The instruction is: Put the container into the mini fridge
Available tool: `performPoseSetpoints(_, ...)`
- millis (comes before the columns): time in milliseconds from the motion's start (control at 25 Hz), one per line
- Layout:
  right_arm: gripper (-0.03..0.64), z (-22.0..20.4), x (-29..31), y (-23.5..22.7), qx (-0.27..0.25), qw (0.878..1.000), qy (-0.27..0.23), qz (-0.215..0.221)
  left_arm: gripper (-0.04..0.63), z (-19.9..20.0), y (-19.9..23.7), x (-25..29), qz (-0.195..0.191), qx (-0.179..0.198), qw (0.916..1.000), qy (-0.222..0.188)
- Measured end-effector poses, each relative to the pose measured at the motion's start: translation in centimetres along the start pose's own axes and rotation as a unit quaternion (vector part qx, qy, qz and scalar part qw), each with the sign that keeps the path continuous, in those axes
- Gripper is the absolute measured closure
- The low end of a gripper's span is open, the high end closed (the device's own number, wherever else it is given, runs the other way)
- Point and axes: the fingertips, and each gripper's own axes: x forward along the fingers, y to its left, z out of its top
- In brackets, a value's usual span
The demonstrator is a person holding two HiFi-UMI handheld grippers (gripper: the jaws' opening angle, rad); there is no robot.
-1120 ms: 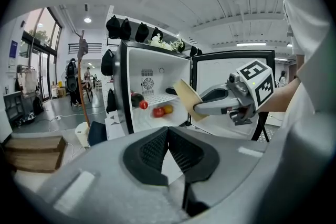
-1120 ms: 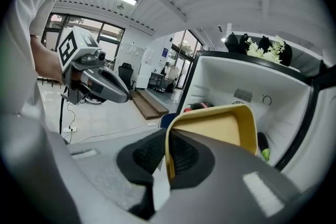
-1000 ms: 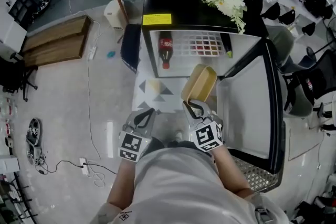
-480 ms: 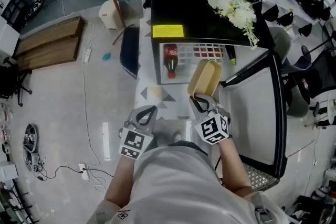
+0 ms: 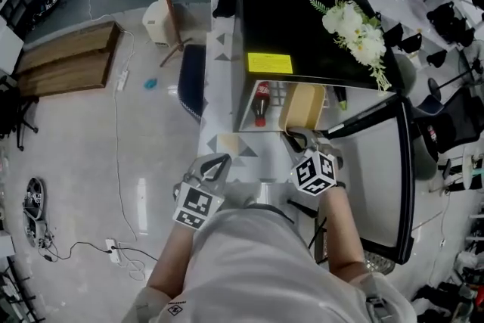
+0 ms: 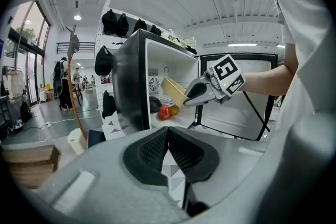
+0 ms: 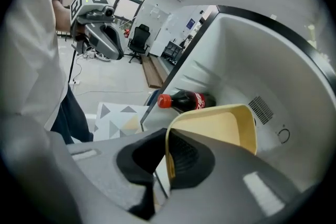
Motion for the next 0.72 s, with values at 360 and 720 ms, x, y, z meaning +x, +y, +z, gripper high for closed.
performPoseSetpoints(360,0.603,0.6,3.2,-2.6,-0.074,0.996,0.034,0.024,0.586,-0.3,2.1,-0.4,0.022,-0.009,0.9997,-0.008)
performPoseSetpoints(720,0.591,0.4,6.2,-5.0,-0.126,0.989,0.052,0.051,0.586,-1.1,3.7,-1.5,0.060,-0.022,0.9979,-0.001)
